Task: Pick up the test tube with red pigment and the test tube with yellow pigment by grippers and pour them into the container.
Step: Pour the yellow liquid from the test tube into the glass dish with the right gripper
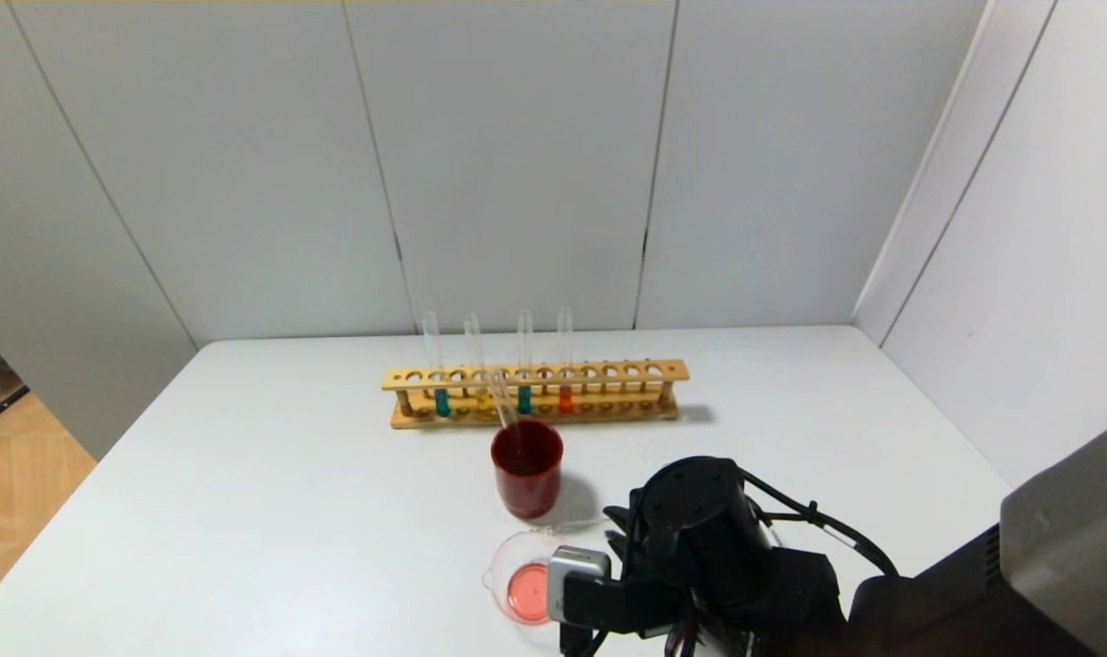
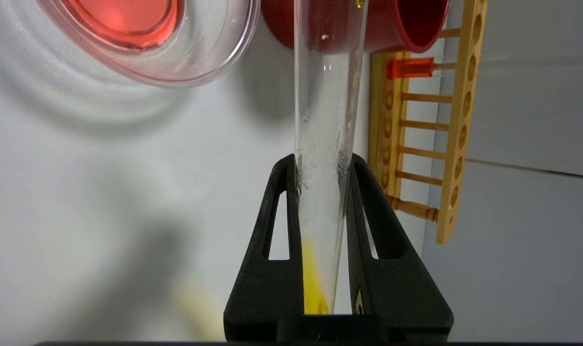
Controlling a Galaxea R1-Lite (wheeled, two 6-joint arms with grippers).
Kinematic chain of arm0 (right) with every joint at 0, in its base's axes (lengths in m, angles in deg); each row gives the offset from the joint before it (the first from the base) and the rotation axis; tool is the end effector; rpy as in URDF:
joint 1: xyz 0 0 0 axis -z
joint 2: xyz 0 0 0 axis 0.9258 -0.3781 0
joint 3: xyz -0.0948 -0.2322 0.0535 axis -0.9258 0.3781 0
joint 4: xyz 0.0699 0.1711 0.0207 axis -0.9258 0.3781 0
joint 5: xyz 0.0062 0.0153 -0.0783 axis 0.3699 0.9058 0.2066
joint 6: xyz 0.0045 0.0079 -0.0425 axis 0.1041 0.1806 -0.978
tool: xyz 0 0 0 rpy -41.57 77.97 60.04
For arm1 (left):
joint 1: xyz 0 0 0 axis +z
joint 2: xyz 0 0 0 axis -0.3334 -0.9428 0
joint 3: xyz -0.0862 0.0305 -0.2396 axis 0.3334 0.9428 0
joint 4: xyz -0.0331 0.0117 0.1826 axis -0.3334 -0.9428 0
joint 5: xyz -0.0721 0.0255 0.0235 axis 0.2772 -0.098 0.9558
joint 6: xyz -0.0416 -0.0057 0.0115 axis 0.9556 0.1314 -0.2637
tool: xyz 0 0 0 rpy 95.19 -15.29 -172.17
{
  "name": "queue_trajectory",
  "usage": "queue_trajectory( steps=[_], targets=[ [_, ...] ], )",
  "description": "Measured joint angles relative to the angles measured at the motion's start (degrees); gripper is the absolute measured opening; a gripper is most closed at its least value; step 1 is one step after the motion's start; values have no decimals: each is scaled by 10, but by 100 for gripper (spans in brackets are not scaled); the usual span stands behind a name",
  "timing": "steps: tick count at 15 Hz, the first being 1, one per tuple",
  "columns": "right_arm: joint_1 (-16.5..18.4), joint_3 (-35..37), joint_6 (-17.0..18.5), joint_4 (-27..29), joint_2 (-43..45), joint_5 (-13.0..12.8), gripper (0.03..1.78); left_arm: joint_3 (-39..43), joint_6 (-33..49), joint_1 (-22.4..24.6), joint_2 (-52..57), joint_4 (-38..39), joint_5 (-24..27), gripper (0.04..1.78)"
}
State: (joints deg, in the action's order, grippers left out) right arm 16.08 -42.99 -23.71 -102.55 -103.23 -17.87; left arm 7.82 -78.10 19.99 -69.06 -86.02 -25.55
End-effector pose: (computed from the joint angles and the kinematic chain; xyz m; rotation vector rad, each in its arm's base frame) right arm 0.2080 0.2401 0.0110 -1.3240 0.2022 0.7793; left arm 0.0370 -0.0002 0.0754 0.0182 0.0000 -0.0034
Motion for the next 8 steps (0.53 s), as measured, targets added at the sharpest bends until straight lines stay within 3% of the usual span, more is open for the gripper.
queue_trajectory(
  steps=[8],
  targets=[
    [-13, -43, -22, 77, 2, -23, 28, 0, 0, 0, 0, 0, 0, 175]
  ],
)
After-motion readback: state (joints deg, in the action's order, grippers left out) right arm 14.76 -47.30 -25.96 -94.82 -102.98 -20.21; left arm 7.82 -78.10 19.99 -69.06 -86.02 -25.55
